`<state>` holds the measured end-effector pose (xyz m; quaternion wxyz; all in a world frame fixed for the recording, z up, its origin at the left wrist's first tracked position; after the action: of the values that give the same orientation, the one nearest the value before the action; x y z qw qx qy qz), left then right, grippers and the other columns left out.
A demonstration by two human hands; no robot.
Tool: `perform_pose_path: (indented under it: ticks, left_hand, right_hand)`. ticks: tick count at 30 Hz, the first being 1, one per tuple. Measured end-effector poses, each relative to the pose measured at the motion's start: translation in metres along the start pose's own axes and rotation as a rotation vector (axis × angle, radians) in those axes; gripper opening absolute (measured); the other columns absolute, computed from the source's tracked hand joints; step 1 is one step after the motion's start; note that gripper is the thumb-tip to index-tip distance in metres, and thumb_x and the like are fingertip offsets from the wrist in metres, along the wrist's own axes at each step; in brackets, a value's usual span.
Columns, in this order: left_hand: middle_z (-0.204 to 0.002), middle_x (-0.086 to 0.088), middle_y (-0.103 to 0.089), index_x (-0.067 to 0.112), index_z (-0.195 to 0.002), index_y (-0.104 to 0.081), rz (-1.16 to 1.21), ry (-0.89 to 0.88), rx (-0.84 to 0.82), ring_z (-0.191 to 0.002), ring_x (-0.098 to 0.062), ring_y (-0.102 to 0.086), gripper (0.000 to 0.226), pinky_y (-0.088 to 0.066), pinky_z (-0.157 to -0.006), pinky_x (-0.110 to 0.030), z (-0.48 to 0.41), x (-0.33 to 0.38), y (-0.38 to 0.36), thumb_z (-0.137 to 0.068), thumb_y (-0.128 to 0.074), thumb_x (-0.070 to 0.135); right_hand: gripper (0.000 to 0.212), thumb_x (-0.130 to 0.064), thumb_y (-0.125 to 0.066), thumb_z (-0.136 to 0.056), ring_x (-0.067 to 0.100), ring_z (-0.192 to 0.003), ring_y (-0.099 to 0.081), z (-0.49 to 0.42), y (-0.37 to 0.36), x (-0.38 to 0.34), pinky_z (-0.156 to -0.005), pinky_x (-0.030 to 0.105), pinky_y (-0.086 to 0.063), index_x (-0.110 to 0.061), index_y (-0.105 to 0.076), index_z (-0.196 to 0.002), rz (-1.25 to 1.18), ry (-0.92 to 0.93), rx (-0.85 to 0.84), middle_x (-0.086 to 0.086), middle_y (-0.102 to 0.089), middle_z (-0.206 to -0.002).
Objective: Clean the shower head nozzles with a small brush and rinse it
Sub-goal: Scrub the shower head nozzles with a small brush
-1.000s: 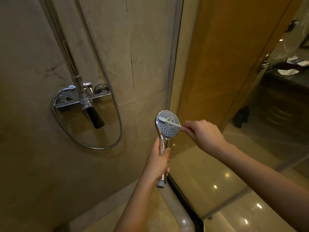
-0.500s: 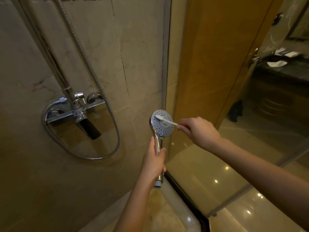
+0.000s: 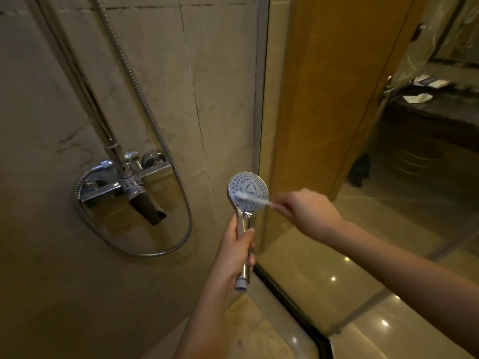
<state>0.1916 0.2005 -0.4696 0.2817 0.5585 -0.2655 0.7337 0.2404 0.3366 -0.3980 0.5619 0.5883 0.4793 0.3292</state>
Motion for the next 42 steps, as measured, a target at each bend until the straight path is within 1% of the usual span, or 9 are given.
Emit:
perform_pose_path:
  ticks: [8, 12, 16, 20, 24, 27, 32, 39, 42]
  left_hand:
    - [-0.064, 0.000, -0.046, 0.025, -0.115, -0.051, 0.101, 0.038, -0.019, -0.037, -0.007, -0.041, 0.023, -0.034, -0.033, -0.019, -0.001, 0.011, 0.014, -0.096, -0.045, 0.015]
    - [-0.062, 0.001, -0.046, 0.028, -0.115, -0.052, 0.114, 0.052, -0.041, -0.035, -0.007, -0.040, 0.025, -0.034, -0.032, -0.019, 0.002, 0.006, 0.011, -0.096, -0.045, 0.013]
    - [-0.064, -0.001, -0.044, 0.023, -0.117, -0.049, 0.095, 0.052, -0.029, -0.035, -0.007, -0.039, 0.024, -0.033, -0.032, -0.019, 0.005, 0.003, 0.011, -0.096, -0.044, 0.013]
    - [-0.064, -0.003, -0.042, 0.021, -0.120, -0.047, 0.057, 0.017, -0.022, -0.035, -0.007, -0.039, 0.027, -0.033, -0.032, -0.019, 0.005, 0.008, 0.008, -0.095, -0.044, 0.010]
    - [-0.065, -0.002, -0.044, 0.034, -0.113, -0.050, 0.058, -0.008, 0.003, -0.035, -0.007, -0.040, 0.029, -0.034, -0.032, -0.019, 0.006, 0.014, 0.009, -0.096, -0.044, 0.012]
    - [-0.065, -0.002, -0.043, 0.037, -0.116, -0.048, 0.040, -0.033, -0.012, -0.035, -0.006, -0.040, 0.033, -0.035, -0.032, -0.018, 0.007, 0.015, 0.003, -0.095, -0.044, 0.011]
    - [-0.068, -0.003, -0.042, 0.035, -0.125, -0.044, 0.008, -0.075, 0.018, -0.041, -0.006, -0.040, 0.040, -0.034, -0.034, -0.018, 0.011, 0.017, 0.007, -0.095, -0.044, 0.009]
    - [-0.060, 0.001, -0.045, 0.044, -0.107, -0.051, 0.065, -0.070, -0.005, -0.035, -0.007, -0.040, 0.035, -0.035, -0.033, -0.019, 0.010, 0.023, 0.002, -0.095, -0.046, 0.012]
    - [-0.060, 0.002, -0.044, 0.044, -0.107, -0.051, 0.063, -0.077, -0.018, -0.035, -0.008, -0.040, 0.036, -0.034, -0.033, -0.019, 0.010, 0.022, -0.003, -0.095, -0.045, 0.011]
  right_hand:
    - [0.025, -0.047, -0.041, -0.096, 0.006, -0.056, -0.049, 0.004, -0.003, -0.021, -0.044, 0.018, -0.032, -0.031, -0.061, -0.093, 0.017, 0.031, 0.054, -0.012, -0.053, -0.066]
    - [0.026, -0.046, -0.043, -0.096, 0.012, -0.065, -0.058, -0.002, 0.005, -0.001, -0.057, 0.032, -0.052, -0.031, -0.063, -0.098, -0.031, -0.086, 0.080, -0.010, -0.058, -0.072]
    - [0.026, -0.048, -0.040, -0.096, 0.016, -0.067, -0.061, 0.000, -0.005, -0.014, -0.061, 0.039, -0.055, -0.030, -0.059, -0.092, 0.024, -0.010, -0.021, -0.007, -0.060, -0.073]
    - [0.021, -0.044, -0.043, -0.097, 0.016, -0.068, -0.060, -0.008, 0.013, 0.009, -0.059, 0.033, -0.050, -0.032, -0.059, -0.091, -0.037, -0.126, 0.064, -0.009, -0.057, -0.072]
    - [0.025, -0.044, -0.042, -0.097, 0.014, -0.062, -0.058, -0.003, 0.003, -0.011, -0.050, 0.027, -0.042, -0.028, -0.059, -0.089, 0.019, -0.022, -0.004, -0.009, -0.057, -0.069]
    - [0.022, -0.039, -0.045, -0.097, 0.007, -0.059, -0.054, -0.008, 0.017, 0.020, -0.046, 0.022, -0.034, -0.027, -0.062, -0.092, -0.090, -0.204, 0.061, -0.010, -0.055, -0.067]
    - [0.018, -0.039, -0.048, -0.095, 0.005, -0.059, -0.056, 0.002, 0.002, 0.011, -0.049, 0.020, -0.040, -0.030, -0.063, -0.091, -0.167, -0.138, -0.046, -0.009, -0.059, -0.069]
    - [0.017, -0.041, -0.048, -0.095, 0.007, -0.057, -0.054, 0.003, 0.003, 0.008, -0.051, 0.025, -0.041, -0.036, -0.059, -0.082, -0.264, -0.151, 0.016, -0.008, -0.057, -0.065]
    - [0.019, -0.039, -0.049, -0.095, 0.008, -0.053, -0.051, -0.002, 0.014, 0.026, -0.049, 0.024, -0.037, -0.032, -0.063, -0.084, -0.315, -0.259, 0.093, -0.007, -0.056, -0.061]
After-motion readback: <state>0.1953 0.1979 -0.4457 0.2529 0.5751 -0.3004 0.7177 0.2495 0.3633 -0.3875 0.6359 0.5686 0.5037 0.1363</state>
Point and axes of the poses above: each hand's wrist, its own z-axis away from the middle knuckle, its own y-axis out of the back of the hand, x = y × z, the point moved 9 cm from there along -z, towards the middle knuckle
